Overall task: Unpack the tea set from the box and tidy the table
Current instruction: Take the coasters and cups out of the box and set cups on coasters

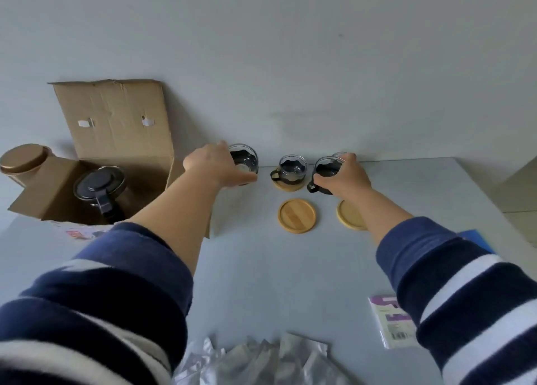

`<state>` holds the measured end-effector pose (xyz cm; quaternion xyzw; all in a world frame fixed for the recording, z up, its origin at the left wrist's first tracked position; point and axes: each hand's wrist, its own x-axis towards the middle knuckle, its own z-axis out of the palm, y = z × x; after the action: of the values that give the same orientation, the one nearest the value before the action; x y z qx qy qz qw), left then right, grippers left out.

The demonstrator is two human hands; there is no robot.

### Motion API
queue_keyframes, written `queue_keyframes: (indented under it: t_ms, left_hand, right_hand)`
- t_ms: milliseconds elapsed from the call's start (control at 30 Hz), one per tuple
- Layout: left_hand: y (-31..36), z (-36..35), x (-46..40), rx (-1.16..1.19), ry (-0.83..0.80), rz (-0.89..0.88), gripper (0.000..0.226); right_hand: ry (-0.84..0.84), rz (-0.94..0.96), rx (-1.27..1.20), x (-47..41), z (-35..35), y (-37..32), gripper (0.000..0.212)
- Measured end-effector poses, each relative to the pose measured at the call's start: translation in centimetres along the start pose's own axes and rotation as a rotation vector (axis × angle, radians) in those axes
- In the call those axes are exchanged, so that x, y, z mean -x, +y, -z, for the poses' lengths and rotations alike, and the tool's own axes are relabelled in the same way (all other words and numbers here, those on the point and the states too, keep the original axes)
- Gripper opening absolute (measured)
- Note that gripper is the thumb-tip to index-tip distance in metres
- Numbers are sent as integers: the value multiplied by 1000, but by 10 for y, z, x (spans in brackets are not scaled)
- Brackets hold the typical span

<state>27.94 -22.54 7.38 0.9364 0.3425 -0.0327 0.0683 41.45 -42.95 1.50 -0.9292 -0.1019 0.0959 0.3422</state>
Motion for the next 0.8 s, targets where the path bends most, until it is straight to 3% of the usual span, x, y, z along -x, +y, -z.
queue_keyframes:
  t_ms: [167,300,800]
  left_hand:
    - [68,-57,8,52,-136,-100,68]
    - [100,-87,12,3,-201,-146,75]
    - [118,-119,16,-66,-230,-134,82]
  right_hand:
    - [10,-68,-23,-5,12,54,77]
    - [3,-110,-24,-9,13,90,78]
    - [-70,-68,-42,-16,7,131,91]
